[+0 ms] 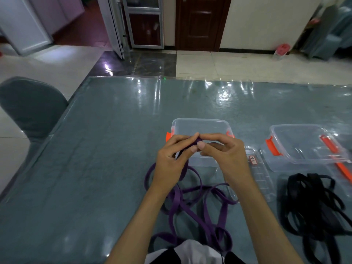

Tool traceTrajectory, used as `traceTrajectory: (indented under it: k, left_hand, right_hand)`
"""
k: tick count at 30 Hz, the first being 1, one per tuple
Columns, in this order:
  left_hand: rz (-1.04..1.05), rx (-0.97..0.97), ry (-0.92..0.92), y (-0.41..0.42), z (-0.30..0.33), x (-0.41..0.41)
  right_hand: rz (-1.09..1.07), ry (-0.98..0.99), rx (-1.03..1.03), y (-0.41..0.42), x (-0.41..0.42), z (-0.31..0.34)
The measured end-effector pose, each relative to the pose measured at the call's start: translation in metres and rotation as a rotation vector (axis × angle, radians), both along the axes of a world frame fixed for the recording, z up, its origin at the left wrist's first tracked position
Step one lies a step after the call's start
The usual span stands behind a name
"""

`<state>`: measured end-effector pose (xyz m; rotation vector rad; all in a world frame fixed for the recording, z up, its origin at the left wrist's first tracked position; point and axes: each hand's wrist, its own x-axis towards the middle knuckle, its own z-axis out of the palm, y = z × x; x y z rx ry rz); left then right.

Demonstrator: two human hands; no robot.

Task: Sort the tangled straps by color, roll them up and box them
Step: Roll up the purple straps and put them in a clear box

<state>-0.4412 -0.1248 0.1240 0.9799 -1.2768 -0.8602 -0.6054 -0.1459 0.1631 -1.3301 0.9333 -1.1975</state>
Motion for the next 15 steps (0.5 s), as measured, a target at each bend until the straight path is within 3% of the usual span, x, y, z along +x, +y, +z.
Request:
traceTrajectory:
  k: [6, 10, 15]
  left_hand:
    - [-0.143, 0.082, 0.166, 0.0, 0.008, 0.003]
    - [0.035, 0.086, 0.324, 0.002, 0.018, 0.0]
    - [0.15, 0.01, 0.367, -0.001, 0.022, 0.002]
  right_hand:
    - [-0.013, -0.081, -0.059, 0.0, -0.002, -0.003]
    - [0.011, -0.203, -0.004, -0.001, 0.009, -0.003]
    - [0.042, -0.166, -0.008, -0.002, 0.017, -0.006]
